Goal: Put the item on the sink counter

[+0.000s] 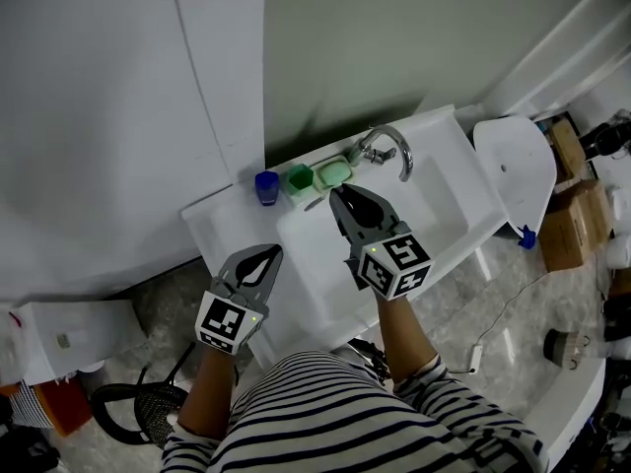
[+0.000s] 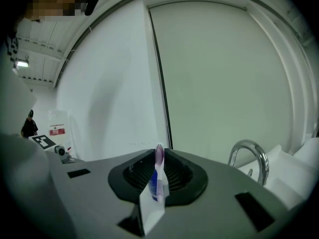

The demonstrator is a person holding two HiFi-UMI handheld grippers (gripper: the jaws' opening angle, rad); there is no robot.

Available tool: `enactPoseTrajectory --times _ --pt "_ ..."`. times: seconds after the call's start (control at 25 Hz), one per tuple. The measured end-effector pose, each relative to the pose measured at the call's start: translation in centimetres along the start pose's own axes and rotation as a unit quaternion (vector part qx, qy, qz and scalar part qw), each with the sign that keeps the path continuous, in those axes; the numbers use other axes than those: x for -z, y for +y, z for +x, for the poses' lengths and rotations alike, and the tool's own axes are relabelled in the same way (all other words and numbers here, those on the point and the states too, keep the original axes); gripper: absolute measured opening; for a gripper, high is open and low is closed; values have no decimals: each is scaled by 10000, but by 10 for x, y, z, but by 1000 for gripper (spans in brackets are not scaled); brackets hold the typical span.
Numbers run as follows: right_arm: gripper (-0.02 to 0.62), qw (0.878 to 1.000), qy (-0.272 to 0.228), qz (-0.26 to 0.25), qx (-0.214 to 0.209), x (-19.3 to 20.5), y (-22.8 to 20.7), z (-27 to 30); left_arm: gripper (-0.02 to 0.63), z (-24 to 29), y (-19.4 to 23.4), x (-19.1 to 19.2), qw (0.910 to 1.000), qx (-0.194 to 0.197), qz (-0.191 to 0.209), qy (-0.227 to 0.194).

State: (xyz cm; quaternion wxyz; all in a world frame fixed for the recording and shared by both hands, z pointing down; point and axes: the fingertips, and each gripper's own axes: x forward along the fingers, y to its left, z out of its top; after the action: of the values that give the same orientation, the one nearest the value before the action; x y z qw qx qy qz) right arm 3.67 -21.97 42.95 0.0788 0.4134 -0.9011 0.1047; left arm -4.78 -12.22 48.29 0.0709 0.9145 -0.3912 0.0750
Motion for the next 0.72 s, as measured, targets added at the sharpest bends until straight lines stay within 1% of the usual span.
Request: enactPoseTrajectory --times 0.12,0.24,0.48,0.72 --pt "54 9993 -364 -33 76 -21 -13 1 8 10 2 -2 10000 -5 -15 29" --pt "54 9984 -545 -47 163 -29 -24 5 8 21 3 -3 10000 32 9 28" --pt "54 9986 -482 -97 189 -23 -35 26 6 41 10 -10 9999 102 35 -2" --pt "54 9992 -260 -191 226 -3 -42 56 6 53 22 -10 9999 140 25 -10"
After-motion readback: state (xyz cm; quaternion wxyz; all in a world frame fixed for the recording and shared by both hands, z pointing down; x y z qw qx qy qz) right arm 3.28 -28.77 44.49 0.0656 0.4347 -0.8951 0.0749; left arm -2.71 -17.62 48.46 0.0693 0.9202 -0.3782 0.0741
